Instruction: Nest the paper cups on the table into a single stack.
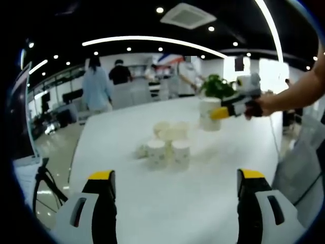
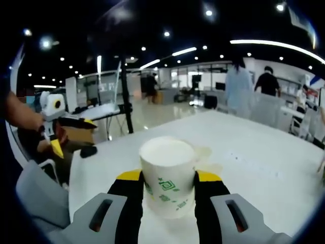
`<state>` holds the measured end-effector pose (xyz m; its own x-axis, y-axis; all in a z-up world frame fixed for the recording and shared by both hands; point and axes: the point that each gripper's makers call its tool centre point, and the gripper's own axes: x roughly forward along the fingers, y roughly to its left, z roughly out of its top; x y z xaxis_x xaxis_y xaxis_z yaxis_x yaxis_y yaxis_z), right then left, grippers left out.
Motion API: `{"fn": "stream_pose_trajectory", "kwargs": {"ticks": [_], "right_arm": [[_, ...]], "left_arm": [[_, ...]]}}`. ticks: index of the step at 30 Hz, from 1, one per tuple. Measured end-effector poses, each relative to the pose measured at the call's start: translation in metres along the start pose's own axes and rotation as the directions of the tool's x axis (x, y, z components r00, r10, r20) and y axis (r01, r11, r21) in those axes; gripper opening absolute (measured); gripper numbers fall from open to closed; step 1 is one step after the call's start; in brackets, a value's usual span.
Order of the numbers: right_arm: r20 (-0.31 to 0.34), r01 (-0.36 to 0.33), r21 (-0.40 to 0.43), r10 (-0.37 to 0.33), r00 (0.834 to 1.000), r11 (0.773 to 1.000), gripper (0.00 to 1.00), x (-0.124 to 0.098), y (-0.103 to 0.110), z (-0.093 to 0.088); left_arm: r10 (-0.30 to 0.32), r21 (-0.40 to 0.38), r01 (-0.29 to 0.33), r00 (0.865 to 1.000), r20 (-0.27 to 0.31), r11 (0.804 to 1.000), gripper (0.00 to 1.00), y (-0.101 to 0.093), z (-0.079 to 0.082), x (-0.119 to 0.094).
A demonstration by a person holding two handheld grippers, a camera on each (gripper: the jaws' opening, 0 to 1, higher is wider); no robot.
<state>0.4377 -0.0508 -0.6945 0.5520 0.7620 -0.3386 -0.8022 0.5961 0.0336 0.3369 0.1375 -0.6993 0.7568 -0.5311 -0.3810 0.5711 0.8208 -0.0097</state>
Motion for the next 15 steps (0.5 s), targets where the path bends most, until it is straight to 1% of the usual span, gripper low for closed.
{"fn": "stream_pose_trajectory", "kwargs": {"ticks": [5,9,15], "right_arm": [[0.009,-0.009,0.001,0.009,1.0,1.0,0.36,-0.005,0.007,0.002],[0.007,-0.021,-0.022,0.021,1.0,1.0,0.36,-0.01,0.015,0.004],[0.009,-0.032,-0.025,0.033,0.999,0.999,0.36,-0.016,0.023,0.005]], "left_arm": [[-0.003,0.005,0.003,1.0,0.005,1.0,0.97,-0.003,0.003,-0.001],[-0.004,0.021,0.004,1.0,0.011,1.0,0.97,-0.006,0.007,-0.002],[-0.008,0.029,0.008,1.0,0.018,1.0,0.97,-0.009,0.012,-0.002]]}}
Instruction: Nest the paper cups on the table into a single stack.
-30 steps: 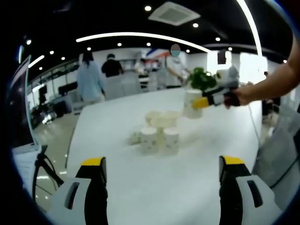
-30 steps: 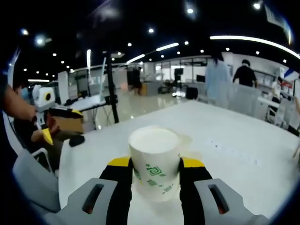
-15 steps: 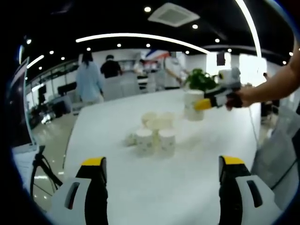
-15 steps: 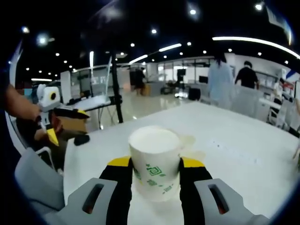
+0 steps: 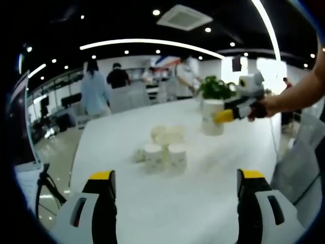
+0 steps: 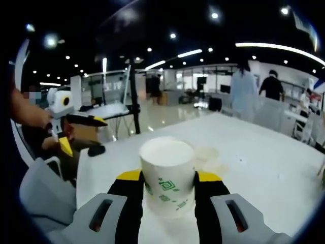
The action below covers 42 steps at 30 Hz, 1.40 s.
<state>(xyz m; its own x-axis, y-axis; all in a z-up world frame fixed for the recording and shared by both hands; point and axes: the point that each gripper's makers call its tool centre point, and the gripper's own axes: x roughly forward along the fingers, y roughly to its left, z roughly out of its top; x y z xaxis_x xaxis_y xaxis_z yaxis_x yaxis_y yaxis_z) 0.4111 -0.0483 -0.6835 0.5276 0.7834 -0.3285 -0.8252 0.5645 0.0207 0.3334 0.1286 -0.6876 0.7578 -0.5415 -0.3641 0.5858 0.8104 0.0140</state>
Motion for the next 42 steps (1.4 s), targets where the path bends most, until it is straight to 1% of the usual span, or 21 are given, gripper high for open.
{"fn": "stream_pose_trajectory", "kwargs": {"ticks": [8,11,14,15,18,23,30,32,34,35,38,40,42], "right_arm": [[0.008,-0.015,0.001,0.015,1.0,1.0,0.36,-0.007,0.014,0.001],[0.004,-0.016,-0.026,0.016,1.0,1.0,0.36,-0.011,0.021,0.0],[0.003,-0.025,-0.025,0.025,1.0,0.999,0.36,-0.015,0.027,0.0],[-0.004,-0.03,-0.051,0.03,1.0,0.998,0.36,-0.016,0.031,-0.001],[-0.007,-0.045,-0.05,0.044,0.999,0.998,0.36,-0.018,0.038,-0.003],[-0.007,-0.064,-0.019,0.063,0.998,0.998,0.36,-0.024,0.048,-0.008],[-0.002,-0.077,-0.001,0.077,0.997,0.997,0.36,-0.032,0.06,-0.011],[-0.004,-0.081,-0.006,0.081,0.997,0.997,0.36,-0.035,0.063,-0.011],[-0.009,-0.081,-0.038,0.081,0.997,0.996,0.36,-0.04,0.067,-0.009],[-0.007,-0.081,-0.038,0.081,0.997,0.996,0.36,-0.041,0.068,-0.008],[-0.01,-0.098,-0.051,0.098,0.995,0.994,0.36,-0.049,0.08,-0.005],[-0.013,-0.111,-0.048,0.111,0.994,0.993,0.36,-0.052,0.085,-0.005],[-0.006,-0.117,-0.034,0.117,0.993,0.993,0.36,-0.053,0.088,-0.003]], "left_arm": [[-0.01,0.018,0.01,1.0,0.011,1.0,0.97,-0.006,0.007,-0.001],[-0.015,0.016,0.015,1.0,0.012,1.0,0.97,-0.009,0.009,-0.002],[-0.019,0.018,0.019,1.0,0.01,1.0,0.97,-0.01,0.009,-0.002],[-0.021,0.017,0.021,1.0,0.011,1.0,0.96,-0.011,0.01,-0.002],[-0.026,0.018,0.026,1.0,0.011,1.0,0.96,-0.013,0.011,-0.001],[-0.044,0.026,0.043,0.999,0.013,0.999,0.96,-0.022,0.015,0.001],[-0.087,0.053,0.086,0.996,0.015,0.995,0.95,-0.038,0.024,0.006],[-0.096,0.056,0.095,0.995,0.015,0.994,0.94,-0.041,0.025,0.008],[-0.105,0.057,0.104,0.994,0.019,0.993,0.94,-0.045,0.029,0.01],[-0.107,0.058,0.106,0.994,0.02,0.993,0.94,-0.046,0.03,0.01],[-0.128,0.062,0.126,0.991,0.039,0.99,0.92,-0.054,0.04,0.012],[-0.153,0.06,0.15,0.987,0.047,0.987,0.89,-0.061,0.046,0.013],[-0.225,0.043,0.223,0.973,0.059,0.974,0.87,-0.078,0.054,0.013]]}}
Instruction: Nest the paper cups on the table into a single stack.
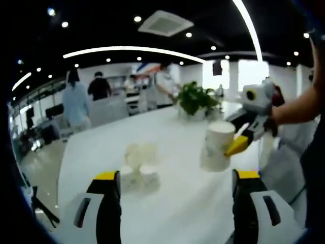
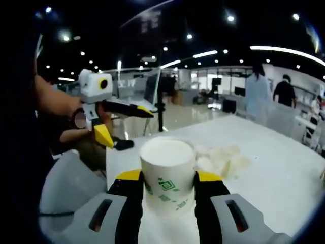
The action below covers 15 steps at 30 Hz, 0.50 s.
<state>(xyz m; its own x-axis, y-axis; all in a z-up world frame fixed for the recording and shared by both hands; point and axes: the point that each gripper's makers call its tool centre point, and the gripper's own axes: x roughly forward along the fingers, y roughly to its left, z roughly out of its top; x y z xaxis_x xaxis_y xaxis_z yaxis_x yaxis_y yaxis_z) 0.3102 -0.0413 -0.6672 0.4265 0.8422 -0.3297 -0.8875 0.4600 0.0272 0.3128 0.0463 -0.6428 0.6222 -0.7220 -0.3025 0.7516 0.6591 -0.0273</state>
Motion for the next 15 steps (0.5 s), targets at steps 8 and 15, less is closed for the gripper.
{"fn": "stream_pose_trajectory", "kwargs": {"ticks": [8,15], "right_arm": [[0.003,-0.03,-0.012,0.03,1.0,0.999,0.36,0.001,0.011,0.008],[0.0,-0.048,-0.028,0.048,0.999,0.998,0.36,0.005,0.02,0.015]], "left_arm": [[-0.088,0.032,0.087,0.996,0.03,0.996,0.8,-0.026,0.023,0.014],[-0.111,0.023,0.11,0.992,0.054,0.994,0.71,-0.036,0.032,0.023]]}}
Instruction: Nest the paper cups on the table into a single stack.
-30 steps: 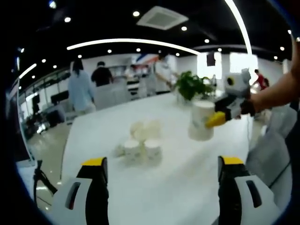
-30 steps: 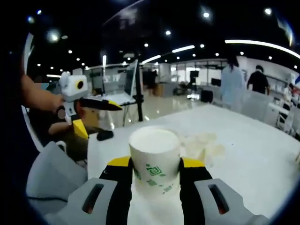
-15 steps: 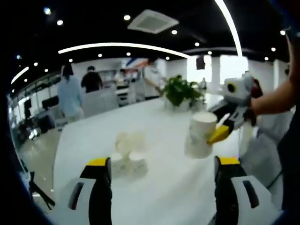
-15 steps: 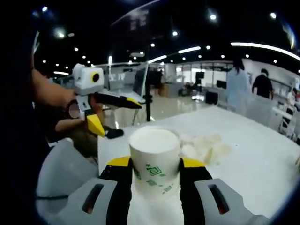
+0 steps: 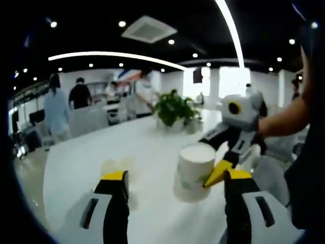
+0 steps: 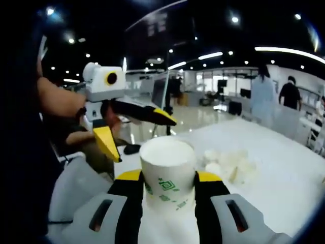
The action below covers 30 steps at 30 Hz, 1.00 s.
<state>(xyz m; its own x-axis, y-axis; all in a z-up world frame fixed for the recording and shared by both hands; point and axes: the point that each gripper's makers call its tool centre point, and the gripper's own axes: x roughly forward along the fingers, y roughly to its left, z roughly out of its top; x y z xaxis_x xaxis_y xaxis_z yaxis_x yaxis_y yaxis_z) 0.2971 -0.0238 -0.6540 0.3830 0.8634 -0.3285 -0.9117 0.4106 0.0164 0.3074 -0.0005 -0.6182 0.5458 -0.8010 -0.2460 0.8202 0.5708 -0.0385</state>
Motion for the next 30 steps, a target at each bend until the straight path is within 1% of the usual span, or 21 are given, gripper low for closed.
{"fn": "stream_pose_trajectory", "kwargs": {"ticks": [2,7,9,11,18,20,24,28,30], "right_arm": [[-0.002,-0.008,-0.002,0.008,1.0,1.0,0.36,0.001,0.003,0.001],[-0.006,-0.019,-0.009,0.018,1.0,1.0,0.36,0.003,0.006,0.003],[-0.007,-0.019,-0.009,0.019,1.0,1.0,0.36,0.004,0.006,0.003],[-0.008,-0.019,-0.01,0.018,1.0,1.0,0.36,0.005,0.006,0.003],[-0.024,-0.025,-0.045,0.024,0.999,0.999,0.36,0.007,0.01,0.004],[-0.023,-0.027,-0.052,0.026,0.999,0.998,0.36,0.007,0.01,0.006],[-0.031,-0.029,-0.081,0.027,0.999,0.996,0.36,0.006,0.01,0.007],[-0.04,-0.03,-0.113,0.026,0.999,0.993,0.36,0.005,0.011,0.006],[-0.042,-0.03,-0.12,0.025,0.999,0.992,0.36,0.005,0.011,0.006]], "left_arm": [[-0.008,-0.004,0.008,1.0,0.006,1.0,0.69,-0.002,0.002,0.002],[-0.041,0.001,0.041,0.999,-0.001,0.999,0.61,-0.01,0.002,0.005],[-0.061,-0.013,0.061,0.998,-0.011,0.998,0.54,-0.014,0.002,0.006],[-0.07,-0.015,0.069,0.997,-0.014,0.997,0.51,-0.016,0.002,0.007],[-0.102,-0.031,0.101,0.994,-0.03,0.994,0.45,-0.023,0.004,0.014],[-0.107,-0.026,0.106,0.994,-0.035,0.994,0.45,-0.026,0.004,0.016],[-0.123,-0.021,0.122,0.991,-0.049,0.992,0.41,-0.03,0.005,0.02],[-0.127,-0.018,0.126,0.99,-0.067,0.992,0.39,-0.032,0.004,0.022],[-0.117,-0.011,0.117,0.99,-0.081,0.993,0.37,-0.03,0.002,0.022]]}}
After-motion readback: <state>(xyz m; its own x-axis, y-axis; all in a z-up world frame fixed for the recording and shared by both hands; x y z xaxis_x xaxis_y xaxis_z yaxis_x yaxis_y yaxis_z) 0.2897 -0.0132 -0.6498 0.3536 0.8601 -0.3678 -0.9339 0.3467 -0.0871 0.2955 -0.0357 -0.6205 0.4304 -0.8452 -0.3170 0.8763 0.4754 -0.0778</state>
